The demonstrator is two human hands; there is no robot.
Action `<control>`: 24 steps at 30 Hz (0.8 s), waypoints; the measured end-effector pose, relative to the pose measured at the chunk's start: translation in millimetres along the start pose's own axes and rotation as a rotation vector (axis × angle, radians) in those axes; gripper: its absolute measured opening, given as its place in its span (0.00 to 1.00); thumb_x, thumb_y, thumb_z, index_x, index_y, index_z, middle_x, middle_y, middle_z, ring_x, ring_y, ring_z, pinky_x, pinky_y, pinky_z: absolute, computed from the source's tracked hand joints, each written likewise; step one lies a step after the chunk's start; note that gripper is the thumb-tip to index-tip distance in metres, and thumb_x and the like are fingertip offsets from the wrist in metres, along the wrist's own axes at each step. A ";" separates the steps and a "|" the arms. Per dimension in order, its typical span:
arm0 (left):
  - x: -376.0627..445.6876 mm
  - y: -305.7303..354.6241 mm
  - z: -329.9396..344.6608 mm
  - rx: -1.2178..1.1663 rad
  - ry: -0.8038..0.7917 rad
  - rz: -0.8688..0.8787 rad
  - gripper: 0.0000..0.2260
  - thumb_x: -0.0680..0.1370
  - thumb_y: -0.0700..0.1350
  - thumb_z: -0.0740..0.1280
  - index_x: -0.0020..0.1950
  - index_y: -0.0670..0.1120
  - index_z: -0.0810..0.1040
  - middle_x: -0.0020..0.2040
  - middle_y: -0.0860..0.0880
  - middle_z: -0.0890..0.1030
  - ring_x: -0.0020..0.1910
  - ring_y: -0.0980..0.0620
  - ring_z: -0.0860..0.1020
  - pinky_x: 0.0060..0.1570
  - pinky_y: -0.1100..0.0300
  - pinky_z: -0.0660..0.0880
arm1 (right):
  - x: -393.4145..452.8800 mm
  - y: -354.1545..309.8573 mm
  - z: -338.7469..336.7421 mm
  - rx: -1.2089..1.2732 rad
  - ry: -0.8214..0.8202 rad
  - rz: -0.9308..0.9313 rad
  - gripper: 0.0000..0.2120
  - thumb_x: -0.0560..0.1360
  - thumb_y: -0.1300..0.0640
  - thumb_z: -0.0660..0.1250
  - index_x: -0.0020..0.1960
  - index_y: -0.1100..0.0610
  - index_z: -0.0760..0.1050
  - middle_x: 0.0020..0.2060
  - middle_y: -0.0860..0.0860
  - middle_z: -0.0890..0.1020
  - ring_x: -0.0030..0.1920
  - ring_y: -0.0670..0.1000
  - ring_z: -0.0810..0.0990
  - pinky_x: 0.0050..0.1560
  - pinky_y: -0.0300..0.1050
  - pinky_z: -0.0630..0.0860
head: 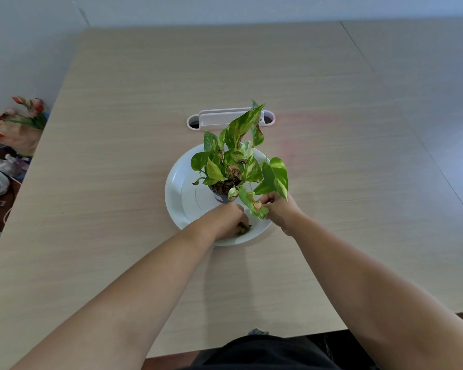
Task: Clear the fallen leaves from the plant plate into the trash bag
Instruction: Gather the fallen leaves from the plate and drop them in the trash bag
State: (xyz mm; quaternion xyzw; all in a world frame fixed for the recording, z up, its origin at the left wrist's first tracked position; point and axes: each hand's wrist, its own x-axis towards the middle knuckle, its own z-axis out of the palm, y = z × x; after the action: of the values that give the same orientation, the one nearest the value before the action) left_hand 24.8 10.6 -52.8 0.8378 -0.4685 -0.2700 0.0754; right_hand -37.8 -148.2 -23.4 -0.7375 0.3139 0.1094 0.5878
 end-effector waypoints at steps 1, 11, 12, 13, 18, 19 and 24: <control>0.9 1.1 1.2 -0.006 0.022 -0.007 0.11 0.75 0.41 0.64 0.54 0.49 0.83 0.51 0.47 0.81 0.47 0.45 0.79 0.47 0.51 0.77 | 0.3 0.9 0.2 -0.002 0.003 -0.001 0.14 0.66 0.69 0.71 0.29 0.54 0.73 0.29 0.49 0.78 0.31 0.47 0.74 0.39 0.44 0.74; -4.8 4.2 2.7 -0.162 0.127 -0.105 0.06 0.75 0.38 0.62 0.48 0.44 0.77 0.45 0.51 0.72 0.45 0.50 0.73 0.43 0.62 0.65 | 0.7 7.3 -3.4 0.043 0.018 0.002 0.11 0.65 0.66 0.72 0.29 0.55 0.75 0.29 0.50 0.79 0.31 0.48 0.76 0.41 0.46 0.75; -7.6 1.2 1.2 -0.208 0.158 -0.131 0.05 0.75 0.38 0.62 0.47 0.45 0.77 0.46 0.49 0.74 0.46 0.50 0.74 0.43 0.62 0.65 | 0.1 8.3 -5.0 0.054 0.015 0.001 0.09 0.65 0.66 0.72 0.31 0.56 0.76 0.29 0.51 0.80 0.32 0.48 0.76 0.41 0.47 0.76; -10.7 -2.0 0.0 -0.251 0.194 -0.157 0.05 0.76 0.39 0.63 0.48 0.45 0.78 0.47 0.48 0.76 0.47 0.50 0.74 0.44 0.62 0.65 | -0.9 9.4 -6.7 0.080 0.015 -0.001 0.07 0.65 0.67 0.71 0.32 0.58 0.76 0.30 0.51 0.79 0.33 0.49 0.77 0.42 0.47 0.76; -27.1 -6.3 -1.7 -0.513 0.333 -0.335 0.06 0.77 0.41 0.67 0.52 0.44 0.81 0.45 0.49 0.80 0.40 0.54 0.77 0.43 0.62 0.72 | -11.1 15.3 -13.6 0.421 0.028 0.022 0.15 0.69 0.72 0.69 0.32 0.57 0.70 0.31 0.52 0.75 0.34 0.50 0.76 0.39 0.39 0.77; -29.9 -6.1 0.0 -0.601 0.346 -0.379 0.06 0.77 0.40 0.67 0.52 0.44 0.81 0.44 0.49 0.81 0.39 0.54 0.78 0.44 0.61 0.75 | -13.0 17.7 -14.8 0.474 0.032 0.040 0.15 0.69 0.72 0.69 0.32 0.57 0.69 0.32 0.52 0.76 0.34 0.50 0.76 0.37 0.38 0.77; -41.1 12.9 4.6 -1.031 0.352 -0.508 0.04 0.77 0.39 0.68 0.51 0.44 0.80 0.39 0.48 0.80 0.35 0.56 0.77 0.38 0.67 0.77 | -24.3 30.1 -24.5 0.674 0.053 0.060 0.17 0.71 0.73 0.67 0.31 0.57 0.67 0.30 0.52 0.76 0.30 0.47 0.76 0.30 0.35 0.74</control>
State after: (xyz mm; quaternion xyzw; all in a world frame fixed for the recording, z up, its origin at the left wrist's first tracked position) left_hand -4.2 38.0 -36.1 0.8112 -0.0426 -0.3292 0.4815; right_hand -79.6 -166.4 -27.5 -0.4949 0.3692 -0.0023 0.7866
